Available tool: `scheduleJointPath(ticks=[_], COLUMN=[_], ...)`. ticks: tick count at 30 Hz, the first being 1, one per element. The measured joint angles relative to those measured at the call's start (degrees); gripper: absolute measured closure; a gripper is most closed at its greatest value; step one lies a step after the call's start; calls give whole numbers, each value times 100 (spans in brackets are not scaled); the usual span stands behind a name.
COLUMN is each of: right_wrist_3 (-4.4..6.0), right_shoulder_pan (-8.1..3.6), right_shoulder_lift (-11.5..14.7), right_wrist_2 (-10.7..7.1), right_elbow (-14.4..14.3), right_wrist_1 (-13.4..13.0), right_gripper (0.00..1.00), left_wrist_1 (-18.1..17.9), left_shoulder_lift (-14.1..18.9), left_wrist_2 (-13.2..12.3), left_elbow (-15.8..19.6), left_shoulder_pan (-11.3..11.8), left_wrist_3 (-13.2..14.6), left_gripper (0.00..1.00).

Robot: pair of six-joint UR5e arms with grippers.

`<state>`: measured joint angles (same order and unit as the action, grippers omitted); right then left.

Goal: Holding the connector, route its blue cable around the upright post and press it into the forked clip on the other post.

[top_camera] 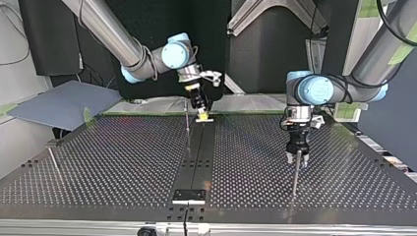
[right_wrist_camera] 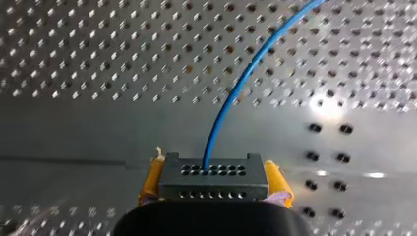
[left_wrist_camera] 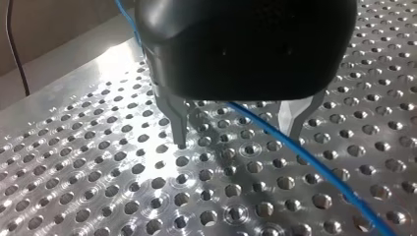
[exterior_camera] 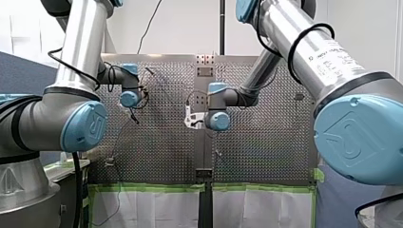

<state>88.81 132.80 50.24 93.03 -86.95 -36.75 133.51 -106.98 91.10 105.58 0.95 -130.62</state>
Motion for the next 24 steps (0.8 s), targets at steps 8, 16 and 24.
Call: scheduleJointPath(ticks=[8, 16, 24], right_wrist_3=[-19, -7, -26], right_shoulder_pan=[-162, -313, -456], right_shoulder_lift=[0, 0, -2], right_wrist_2=[278, 569, 902], right_elbow=[-396, -740, -1109], right_wrist_1=[-388, -732, -1100], right_gripper=[100, 100, 100], left_wrist_1=[5, 2, 23], left_shoulder_lift=[-1, -1, -1], left_wrist_2=[0, 7, 1], left_elbow=[3, 4, 11], left_shoulder_pan=[3, 7, 8], left_wrist_3=[-6, 1, 2], left_gripper=[7, 7, 7])
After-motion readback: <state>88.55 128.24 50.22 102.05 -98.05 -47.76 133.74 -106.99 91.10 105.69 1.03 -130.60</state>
